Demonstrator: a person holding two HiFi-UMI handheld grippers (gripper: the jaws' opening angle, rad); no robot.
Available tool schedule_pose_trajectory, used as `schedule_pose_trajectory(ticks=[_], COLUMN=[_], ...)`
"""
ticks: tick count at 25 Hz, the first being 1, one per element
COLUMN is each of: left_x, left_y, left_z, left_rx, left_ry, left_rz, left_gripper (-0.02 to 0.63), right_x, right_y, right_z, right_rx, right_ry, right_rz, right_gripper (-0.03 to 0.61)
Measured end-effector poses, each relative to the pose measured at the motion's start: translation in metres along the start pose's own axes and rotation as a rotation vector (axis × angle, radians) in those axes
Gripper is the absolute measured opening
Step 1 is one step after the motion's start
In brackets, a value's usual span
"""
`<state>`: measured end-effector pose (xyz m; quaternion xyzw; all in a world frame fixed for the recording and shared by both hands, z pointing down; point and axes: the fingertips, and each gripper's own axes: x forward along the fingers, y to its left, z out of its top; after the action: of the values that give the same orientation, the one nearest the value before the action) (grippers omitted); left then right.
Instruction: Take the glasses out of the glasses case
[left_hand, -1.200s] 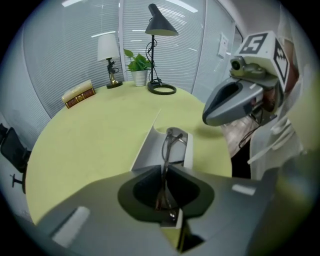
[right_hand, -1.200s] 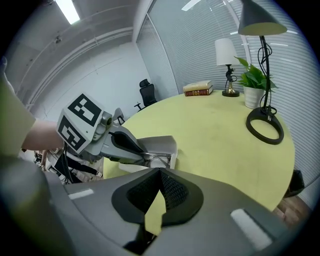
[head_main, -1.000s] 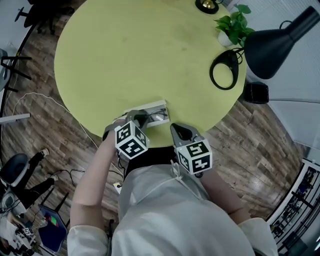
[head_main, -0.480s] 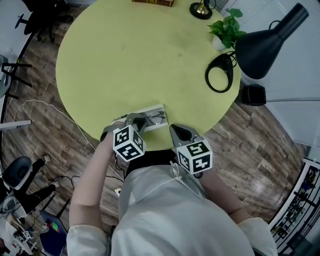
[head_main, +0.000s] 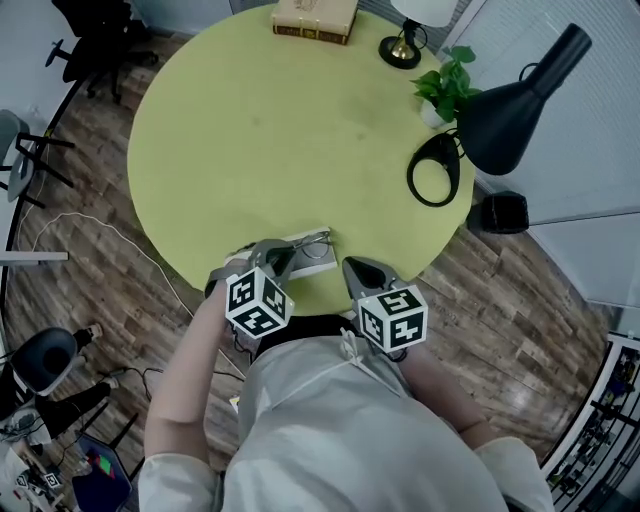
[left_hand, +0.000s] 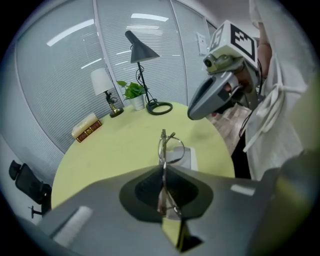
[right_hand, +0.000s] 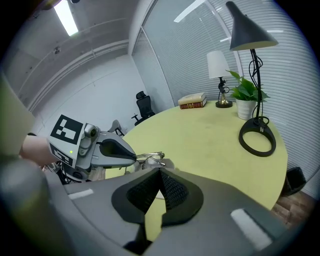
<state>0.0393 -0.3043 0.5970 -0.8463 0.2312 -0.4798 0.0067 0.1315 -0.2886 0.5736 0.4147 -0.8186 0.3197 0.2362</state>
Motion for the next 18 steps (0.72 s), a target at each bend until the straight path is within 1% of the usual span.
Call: schedule_pose_trajectory(ticks=[2,4,8,11,16,18], left_x=[-0.010,-0.020,-0.041,-0.054,-0.086,-0.099], left_y=[0.004,0.008,0.017,0.027,0.050,0.056], left_z=[0.006,0.014,0.025,0.027,0.038,0.038], left_rx=[-0.022,-0.076,-0.236,-0.344,-0.575,-0.631], left_ry=[-0.032,-0.078,-0.183,-0.233,-0.375,-0.404], left_rz=[0.022,0.050,0.114,0.167,0.299,0.358], left_gripper=[0.017,0.017,0.017,0.017,0.018,0.017], right_x=[-0.003,-0.006,-0.010,-0.012,-0.019,-0.022], right_y=[0.003,0.005,0.009,0.017,0.032,0.037], right_z=[0.005,0.010,0.021,0.031,0.053,0.061], right_rx=[-0.011,-0.020,-0.040,-0.070,-0.111,-0.127], right_ry=[-0.010,-0.020,-0.045,-0.068,-0.128,-0.156], right_rz=[0.001,0.001,0.007,0.012,0.023,0.022], right_gripper=[0.000,0.000,0.000,0.000,0.000,0.000])
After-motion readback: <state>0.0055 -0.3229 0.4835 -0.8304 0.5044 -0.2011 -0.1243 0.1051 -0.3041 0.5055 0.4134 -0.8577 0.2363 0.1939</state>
